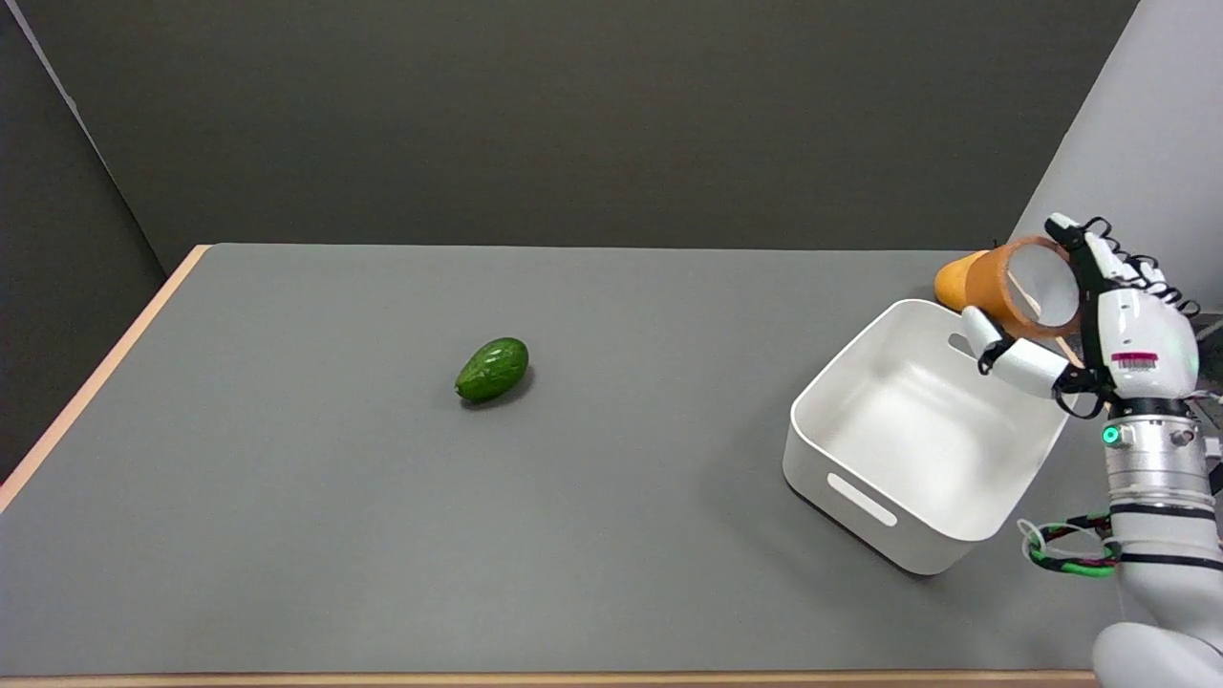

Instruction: Place yellow tape into white box.

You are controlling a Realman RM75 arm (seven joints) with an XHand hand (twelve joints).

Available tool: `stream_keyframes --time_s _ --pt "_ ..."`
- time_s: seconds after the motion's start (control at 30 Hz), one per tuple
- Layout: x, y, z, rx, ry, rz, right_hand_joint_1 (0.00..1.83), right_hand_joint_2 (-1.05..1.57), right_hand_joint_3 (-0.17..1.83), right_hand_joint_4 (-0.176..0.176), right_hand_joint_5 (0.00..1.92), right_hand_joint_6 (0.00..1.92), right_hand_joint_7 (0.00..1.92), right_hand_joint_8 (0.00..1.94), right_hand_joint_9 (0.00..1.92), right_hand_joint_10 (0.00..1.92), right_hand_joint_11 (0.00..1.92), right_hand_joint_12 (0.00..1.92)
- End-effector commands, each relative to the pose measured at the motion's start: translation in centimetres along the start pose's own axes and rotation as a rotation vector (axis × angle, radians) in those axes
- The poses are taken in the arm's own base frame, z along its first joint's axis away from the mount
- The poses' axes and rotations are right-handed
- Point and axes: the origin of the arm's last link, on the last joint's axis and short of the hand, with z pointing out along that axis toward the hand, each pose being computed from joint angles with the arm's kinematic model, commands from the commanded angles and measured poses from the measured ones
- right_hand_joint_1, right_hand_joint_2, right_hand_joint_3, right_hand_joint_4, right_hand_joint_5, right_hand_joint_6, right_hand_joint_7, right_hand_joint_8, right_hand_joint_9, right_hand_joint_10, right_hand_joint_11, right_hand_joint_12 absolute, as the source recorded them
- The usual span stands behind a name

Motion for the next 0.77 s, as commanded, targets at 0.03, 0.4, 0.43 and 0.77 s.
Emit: stream_keyframes --time_s 0.03,0.4,0.43,0.77 --pt "-0.6 -1.4 -1.7 0.132 0.056 0.223 0.32 0.49 0.89 0.047 0.01 0.19 0.03 0.17 0.02 0.5 0.01 1.08" --pt "2.3 -3.8 -0.9 0.27 0.239 0.393 0.28 0.51 0.85 0.042 0.0 0.01 0.0 0.0 0.0 0.2 0.0 0.9" --pt "2.5 -3.7 -0.6 0.259 0.263 0.398 0.27 0.51 0.85 0.042 0.0 0.0 0.0 0.0 0.0 0.18 0.0 0.87" --pt "2.3 3.0 3.4 0.022 0.336 0.713 0.22 0.6 0.91 0.023 0.0 0.0 0.0 0.0 0.0 0.13 0.0 0.69"
